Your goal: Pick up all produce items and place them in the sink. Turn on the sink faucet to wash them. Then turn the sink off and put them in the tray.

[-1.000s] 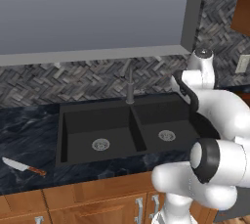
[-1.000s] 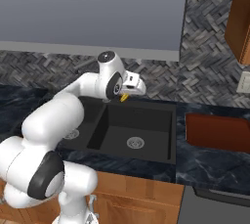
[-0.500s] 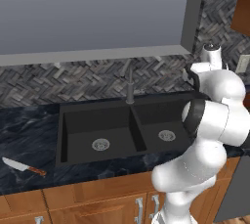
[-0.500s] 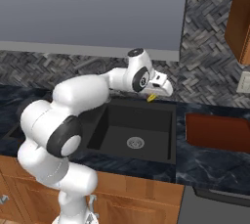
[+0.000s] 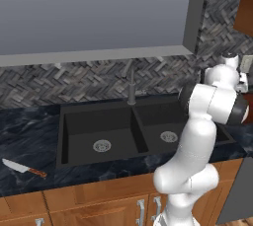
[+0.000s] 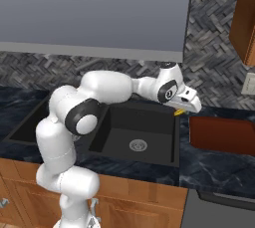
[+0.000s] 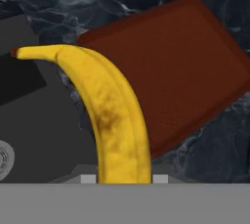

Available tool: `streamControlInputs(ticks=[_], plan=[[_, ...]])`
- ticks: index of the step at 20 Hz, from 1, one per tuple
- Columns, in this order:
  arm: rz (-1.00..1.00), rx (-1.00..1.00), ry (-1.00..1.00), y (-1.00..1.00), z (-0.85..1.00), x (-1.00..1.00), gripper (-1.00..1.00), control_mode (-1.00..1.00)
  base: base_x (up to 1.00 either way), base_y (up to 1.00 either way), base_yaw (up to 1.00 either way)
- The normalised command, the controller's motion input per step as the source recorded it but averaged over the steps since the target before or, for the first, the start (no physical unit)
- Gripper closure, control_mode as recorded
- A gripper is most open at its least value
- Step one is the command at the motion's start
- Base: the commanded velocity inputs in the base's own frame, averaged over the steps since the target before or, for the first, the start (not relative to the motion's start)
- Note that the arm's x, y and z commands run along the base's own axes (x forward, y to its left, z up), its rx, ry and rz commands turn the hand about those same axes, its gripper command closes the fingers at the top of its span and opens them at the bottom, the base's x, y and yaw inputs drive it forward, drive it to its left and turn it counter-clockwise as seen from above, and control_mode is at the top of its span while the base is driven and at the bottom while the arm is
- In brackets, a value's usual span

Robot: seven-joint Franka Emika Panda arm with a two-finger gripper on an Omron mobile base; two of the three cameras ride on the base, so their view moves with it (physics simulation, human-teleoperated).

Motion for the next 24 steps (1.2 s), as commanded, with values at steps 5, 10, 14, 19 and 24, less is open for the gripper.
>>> streamControlInputs(ticks=[5,10,14,19,24], plan=[[-0.09,0.08,0.06,-0.72,-0.16,0.03,1.0,-1.0,0.0,0.0,0.0],[-0.04,0.07,0.04,-0.48,-0.15,0.15,1.0,-1.0,0.0,0.0,0.0],[-0.02,0.05,0.07,-0.33,-0.21,0.18,1.0,-1.0,0.0,0.0,0.0],[-0.01,0.04,0.08,-0.24,-0.36,0.07,1.0,-1.0,0.0,0.0,0.0],[0.0,0.03,0.09,-0.04,-0.43,0.0,1.0,-1.0,0.0,0.0,0.0]])
